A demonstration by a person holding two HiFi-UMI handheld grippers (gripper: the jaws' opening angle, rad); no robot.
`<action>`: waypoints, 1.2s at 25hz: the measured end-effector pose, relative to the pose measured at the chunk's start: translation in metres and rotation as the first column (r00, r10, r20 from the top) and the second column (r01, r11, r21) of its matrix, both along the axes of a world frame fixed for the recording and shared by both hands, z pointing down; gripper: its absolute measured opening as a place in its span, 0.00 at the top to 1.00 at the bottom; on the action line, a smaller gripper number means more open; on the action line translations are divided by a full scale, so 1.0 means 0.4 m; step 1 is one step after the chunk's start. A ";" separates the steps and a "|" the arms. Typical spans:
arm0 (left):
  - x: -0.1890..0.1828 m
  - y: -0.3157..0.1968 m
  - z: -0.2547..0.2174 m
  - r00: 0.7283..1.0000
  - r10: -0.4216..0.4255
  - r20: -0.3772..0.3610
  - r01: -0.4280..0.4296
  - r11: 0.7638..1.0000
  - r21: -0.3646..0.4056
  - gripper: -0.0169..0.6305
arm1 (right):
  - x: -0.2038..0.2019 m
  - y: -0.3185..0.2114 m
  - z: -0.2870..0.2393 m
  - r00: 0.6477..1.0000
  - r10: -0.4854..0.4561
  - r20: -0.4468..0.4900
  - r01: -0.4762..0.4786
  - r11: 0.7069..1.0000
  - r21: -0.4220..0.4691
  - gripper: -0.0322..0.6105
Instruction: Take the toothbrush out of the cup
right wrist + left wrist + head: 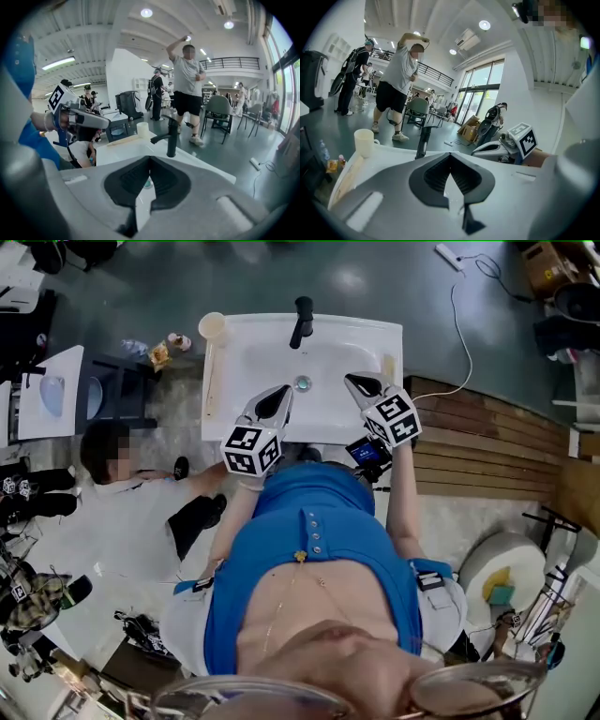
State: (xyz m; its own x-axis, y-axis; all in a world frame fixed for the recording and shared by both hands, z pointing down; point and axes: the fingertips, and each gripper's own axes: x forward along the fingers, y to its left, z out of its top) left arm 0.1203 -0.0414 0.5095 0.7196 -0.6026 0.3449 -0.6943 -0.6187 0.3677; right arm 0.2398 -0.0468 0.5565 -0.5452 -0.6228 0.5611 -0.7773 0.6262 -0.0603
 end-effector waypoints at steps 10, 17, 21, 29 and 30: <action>0.001 0.016 -0.057 1.000 0.007 -0.027 -0.004 0.994 0.105 0.97 | -0.120 0.019 -0.143 0.991 -0.071 0.111 0.046 0.976 0.211 0.95; -0.011 0.045 -0.103 0.997 0.050 -0.061 -0.040 0.987 0.156 0.97 | -0.197 0.053 -0.204 0.987 -0.069 0.143 0.025 0.957 0.288 0.95; -0.024 0.066 -0.138 0.995 0.075 -0.068 -0.061 0.981 0.185 0.97 | -0.229 0.087 -0.232 0.987 -0.063 0.149 0.014 0.952 0.307 0.95; -0.061 0.132 -0.174 0.993 0.101 -0.054 -0.086 0.970 0.226 0.97 | -0.286 0.155 -0.273 0.986 -0.045 0.162 -0.014 0.938 0.346 0.95; -0.062 0.140 -0.175 0.993 0.104 -0.054 -0.090 0.970 0.227 0.97 | -0.289 0.162 -0.274 0.986 -0.041 0.161 -0.018 0.937 0.348 0.95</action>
